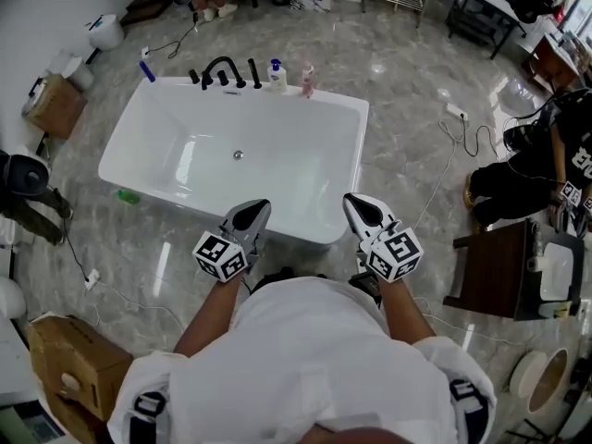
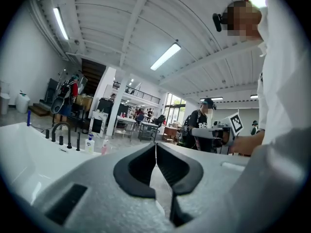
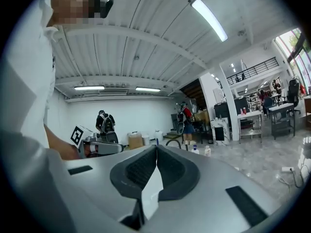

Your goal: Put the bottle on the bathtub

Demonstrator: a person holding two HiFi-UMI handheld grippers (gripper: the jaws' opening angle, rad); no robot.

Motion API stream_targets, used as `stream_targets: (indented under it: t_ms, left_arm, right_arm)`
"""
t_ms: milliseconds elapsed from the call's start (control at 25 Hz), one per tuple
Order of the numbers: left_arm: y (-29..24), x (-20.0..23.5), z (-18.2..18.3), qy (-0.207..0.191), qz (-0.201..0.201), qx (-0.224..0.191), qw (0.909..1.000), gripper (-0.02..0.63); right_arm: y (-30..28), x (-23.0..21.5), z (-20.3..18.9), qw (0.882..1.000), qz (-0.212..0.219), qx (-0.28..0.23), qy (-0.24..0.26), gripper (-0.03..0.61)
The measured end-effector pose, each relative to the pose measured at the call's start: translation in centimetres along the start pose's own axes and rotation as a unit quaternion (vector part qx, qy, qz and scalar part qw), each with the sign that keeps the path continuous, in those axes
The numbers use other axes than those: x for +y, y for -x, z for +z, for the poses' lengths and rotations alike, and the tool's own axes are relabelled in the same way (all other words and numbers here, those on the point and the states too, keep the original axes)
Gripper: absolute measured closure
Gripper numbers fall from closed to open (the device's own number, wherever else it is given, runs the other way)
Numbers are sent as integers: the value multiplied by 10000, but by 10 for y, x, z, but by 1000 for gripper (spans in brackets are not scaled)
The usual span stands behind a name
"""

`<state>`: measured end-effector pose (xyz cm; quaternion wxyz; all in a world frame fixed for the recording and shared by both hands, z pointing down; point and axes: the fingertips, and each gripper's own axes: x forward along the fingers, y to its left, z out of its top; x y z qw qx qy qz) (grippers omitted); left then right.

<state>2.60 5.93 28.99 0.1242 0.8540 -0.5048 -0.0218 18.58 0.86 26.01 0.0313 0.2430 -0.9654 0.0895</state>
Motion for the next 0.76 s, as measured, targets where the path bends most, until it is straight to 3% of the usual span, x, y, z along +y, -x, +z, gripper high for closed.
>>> stream_targets:
  t_ms: [240,760]
  left_arm:
    - [6,-9,-10,298,-110,183,9993,595]
    - [14,-29,-20,515,-91,188,9985,595]
  right_arm:
    - [3,36,-3,9985,441,283,-149,563]
    - [28,52,-11,9975,591,297,-261,563]
